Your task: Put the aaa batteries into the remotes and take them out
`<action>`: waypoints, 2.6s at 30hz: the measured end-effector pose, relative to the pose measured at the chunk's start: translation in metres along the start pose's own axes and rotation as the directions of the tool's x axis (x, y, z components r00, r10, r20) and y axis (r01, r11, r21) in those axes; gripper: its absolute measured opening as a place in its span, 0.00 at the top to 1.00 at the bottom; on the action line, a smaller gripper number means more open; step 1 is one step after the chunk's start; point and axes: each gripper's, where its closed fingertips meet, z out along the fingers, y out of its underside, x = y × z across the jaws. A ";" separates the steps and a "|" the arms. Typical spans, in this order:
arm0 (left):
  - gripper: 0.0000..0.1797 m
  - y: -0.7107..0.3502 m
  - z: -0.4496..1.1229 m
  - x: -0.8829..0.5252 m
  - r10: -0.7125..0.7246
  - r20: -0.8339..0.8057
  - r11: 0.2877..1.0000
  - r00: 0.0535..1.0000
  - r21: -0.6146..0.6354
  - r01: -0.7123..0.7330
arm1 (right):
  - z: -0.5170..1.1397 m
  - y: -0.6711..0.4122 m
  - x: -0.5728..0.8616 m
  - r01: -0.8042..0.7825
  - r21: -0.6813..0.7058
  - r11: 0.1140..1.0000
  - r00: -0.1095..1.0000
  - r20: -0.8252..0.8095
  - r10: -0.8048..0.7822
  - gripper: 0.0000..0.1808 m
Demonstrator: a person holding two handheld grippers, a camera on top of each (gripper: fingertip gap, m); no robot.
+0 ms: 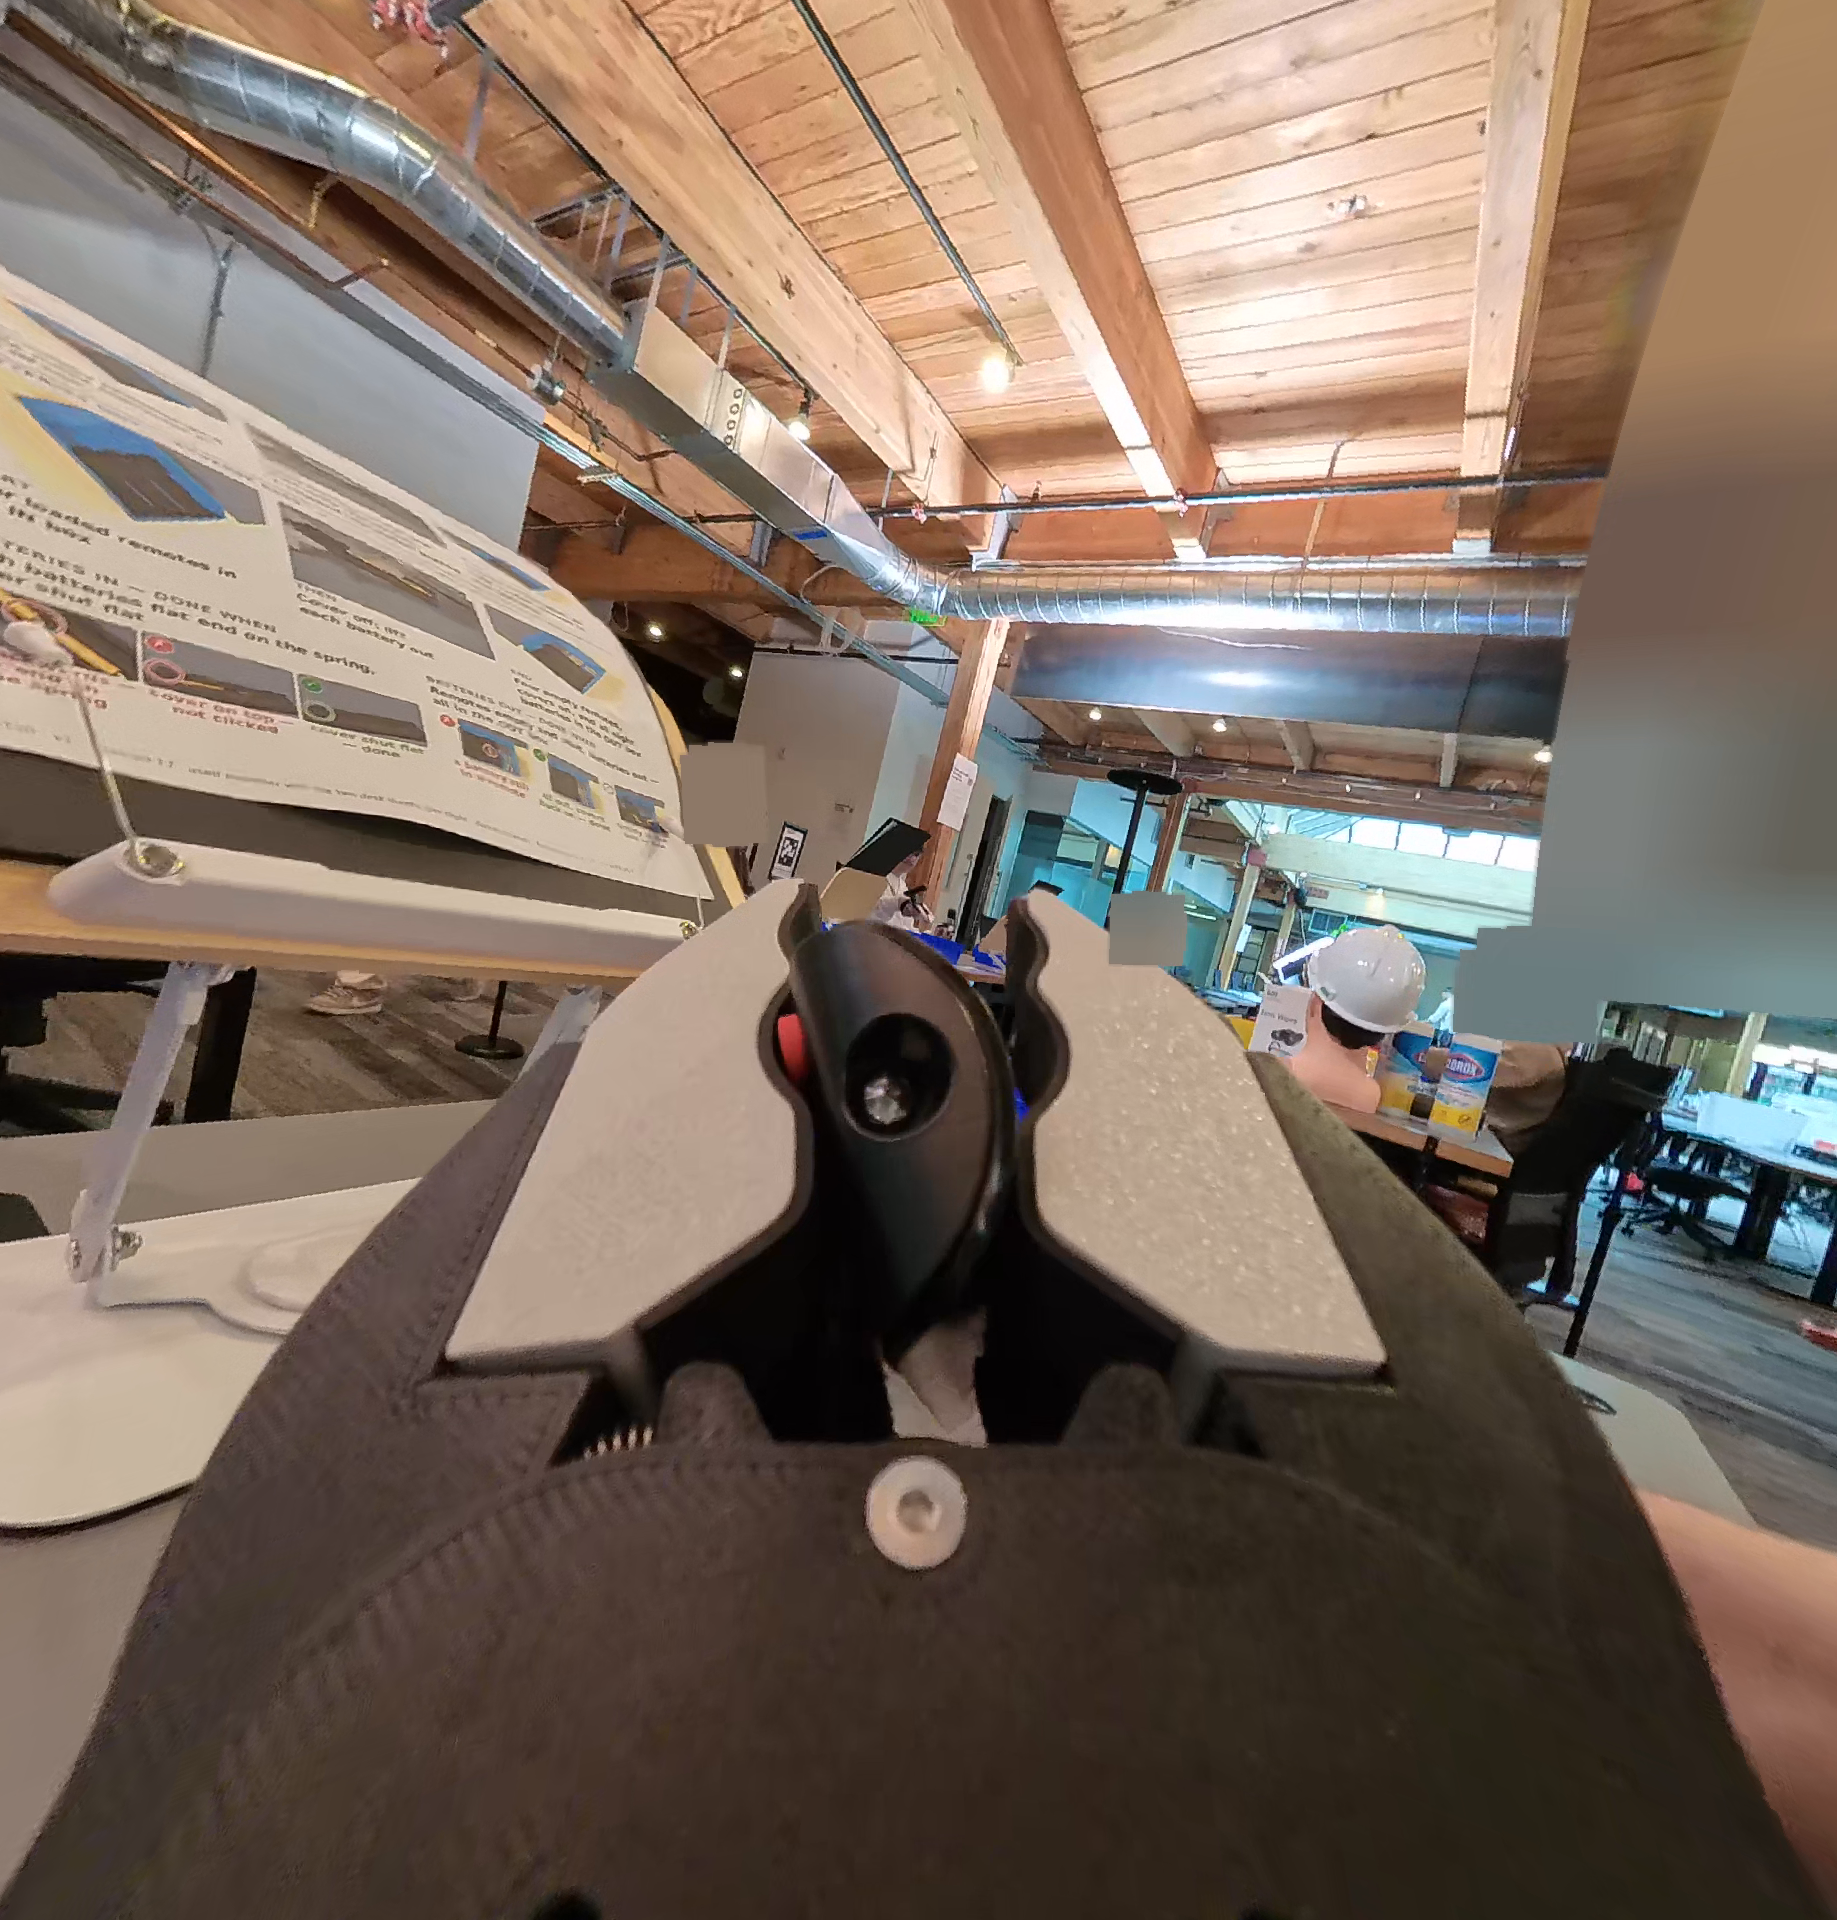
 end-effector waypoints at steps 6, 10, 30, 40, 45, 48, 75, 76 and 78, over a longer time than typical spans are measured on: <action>0.81 -0.003 -0.001 -0.004 0.016 0.017 1.000 1.000 0.012 -0.017 | 0.001 -0.005 -0.001 0.047 0.016 0.999 0.999 -0.015 -0.046 0.75; 0.81 -0.005 -0.002 -0.005 0.039 0.041 0.999 0.998 0.012 -0.040 | 0.001 -0.005 0.001 0.073 0.009 0.997 0.996 -0.043 -0.072 0.72; 0.80 -0.009 0.003 0.021 0.186 0.027 0.982 0.982 0.013 -0.186 | -0.008 -0.008 -0.007 0.031 0.148 0.989 0.976 -0.220 0.003 0.70; 0.80 -0.008 0.005 0.026 0.211 0.030 0.977 0.977 0.010 -0.212 | -0.008 -0.008 -0.005 0.018 0.146 0.989 0.980 -0.196 0.011 0.70; 0.80 -0.006 0.005 0.028 0.219 0.032 0.976 0.975 0.006 -0.219 | -0.008 -0.008 -0.004 0.011 0.147 0.989 0.983 -0.185 0.017 0.70; 0.80 -0.006 0.006 0.033 0.225 0.028 0.974 0.974 0.012 -0.226 | -0.009 -0.009 -0.005 0.014 0.160 0.987 0.984 -0.179 0.015 0.70; 0.81 -0.025 -0.011 -0.007 -0.170 0.000 0.975 0.985 0.145 0.168 | -0.008 0.001 -0.017 0.082 0.058 0.995 0.989 -0.128 -0.074 0.75; 0.81 -0.025 -0.011 -0.008 -0.186 -0.007 0.972 0.983 0.147 0.185 | -0.007 0.000 -0.020 0.085 0.057 0.995 0.990 -0.113 -0.078 0.77; 0.81 -0.024 -0.011 -0.009 -0.221 -0.028 0.963 0.975 0.149 0.223 | -0.006 0.000 -0.023 0.102 0.055 0.993 0.989 -0.113 -0.095 0.76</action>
